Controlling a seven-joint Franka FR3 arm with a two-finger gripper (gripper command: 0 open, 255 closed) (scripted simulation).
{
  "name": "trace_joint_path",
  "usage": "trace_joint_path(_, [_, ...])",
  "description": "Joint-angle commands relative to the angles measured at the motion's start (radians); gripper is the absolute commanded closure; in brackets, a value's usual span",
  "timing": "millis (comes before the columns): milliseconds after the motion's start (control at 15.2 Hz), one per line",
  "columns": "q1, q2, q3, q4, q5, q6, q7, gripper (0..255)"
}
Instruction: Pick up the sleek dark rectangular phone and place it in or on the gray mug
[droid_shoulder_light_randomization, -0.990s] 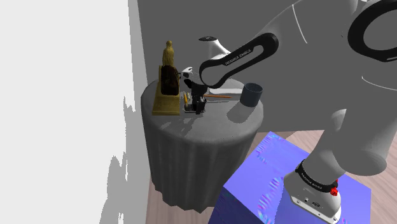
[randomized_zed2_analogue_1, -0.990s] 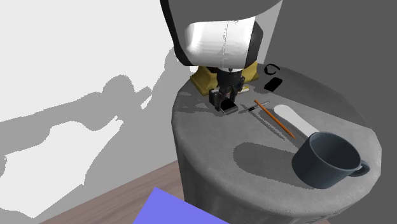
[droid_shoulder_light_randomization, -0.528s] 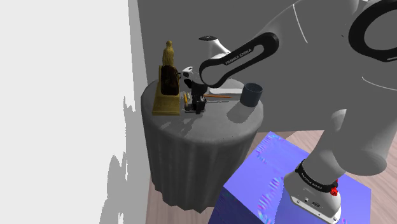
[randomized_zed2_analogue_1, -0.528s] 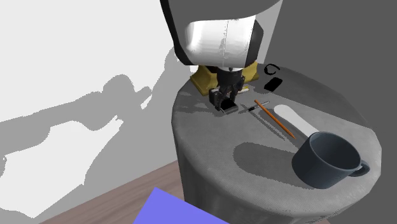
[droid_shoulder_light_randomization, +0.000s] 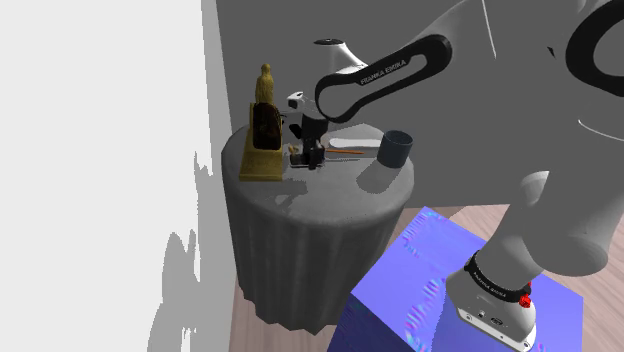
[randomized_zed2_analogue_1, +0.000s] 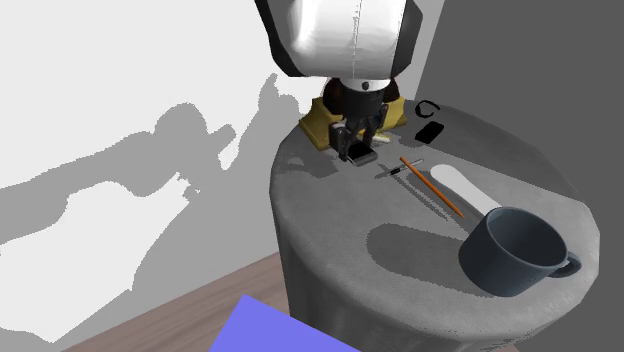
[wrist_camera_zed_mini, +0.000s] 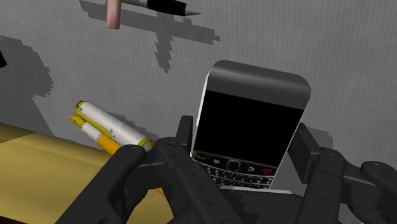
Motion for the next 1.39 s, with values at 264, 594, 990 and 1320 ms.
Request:
trace_joint_path(264, [-0.001, -0.039, -0.001, 0.038, -0.001, -0.077, -0.003, 255])
trace_joint_path(594, [-0.001, -0.065, -0.001, 0.076, -0.002, -0.141, -0.003, 255])
trace_joint_path(990, [0.000, -0.089, -0.001, 0.129, -0.002, -0.218, -0.003, 255])
trace_joint_path(1320, [0.000, -0.104, -0.001, 0.180, -0.002, -0.284, -0.004, 255])
